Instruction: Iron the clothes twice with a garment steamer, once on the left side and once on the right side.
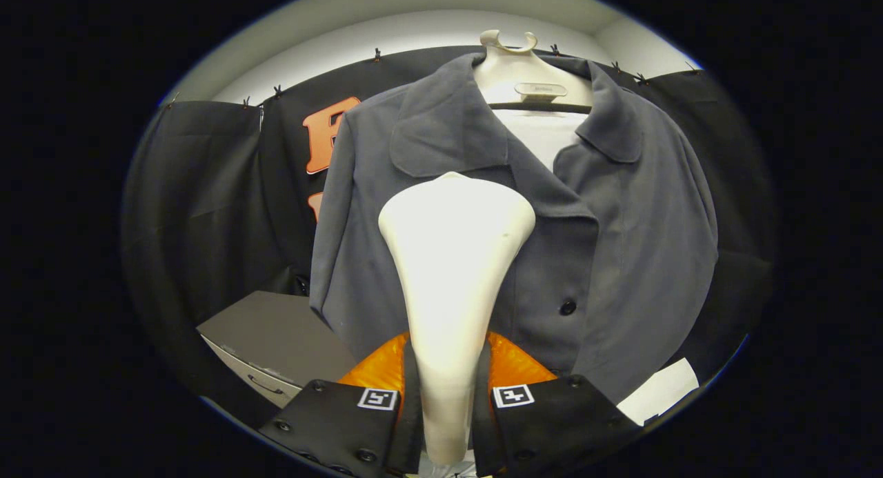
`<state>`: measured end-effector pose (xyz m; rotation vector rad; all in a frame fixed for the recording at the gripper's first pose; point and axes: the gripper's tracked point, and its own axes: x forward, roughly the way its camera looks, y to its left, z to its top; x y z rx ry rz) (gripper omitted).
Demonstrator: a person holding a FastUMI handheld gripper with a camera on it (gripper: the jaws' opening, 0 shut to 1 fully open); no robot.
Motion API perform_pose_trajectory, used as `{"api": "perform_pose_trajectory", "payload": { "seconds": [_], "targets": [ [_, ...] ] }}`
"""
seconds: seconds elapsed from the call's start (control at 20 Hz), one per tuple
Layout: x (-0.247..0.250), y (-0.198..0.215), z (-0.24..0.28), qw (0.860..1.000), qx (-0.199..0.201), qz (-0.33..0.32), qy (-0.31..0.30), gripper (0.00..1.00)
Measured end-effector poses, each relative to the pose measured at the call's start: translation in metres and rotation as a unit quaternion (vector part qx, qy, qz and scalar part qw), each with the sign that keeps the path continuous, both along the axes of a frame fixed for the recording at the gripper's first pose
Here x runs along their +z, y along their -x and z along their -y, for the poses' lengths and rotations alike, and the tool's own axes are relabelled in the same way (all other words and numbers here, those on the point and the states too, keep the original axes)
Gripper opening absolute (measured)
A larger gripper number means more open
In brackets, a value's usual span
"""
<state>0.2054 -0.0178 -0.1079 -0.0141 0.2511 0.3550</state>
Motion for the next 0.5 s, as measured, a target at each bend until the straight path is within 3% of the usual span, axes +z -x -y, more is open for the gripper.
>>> {"api": "perform_pose_trajectory", "payload": {
  "seconds": [0.5],
  "targets": [
    [-0.087, 0.005, 0.028, 0.999, 0.009, -0.036, 0.021, 0.37]
  ]
}}
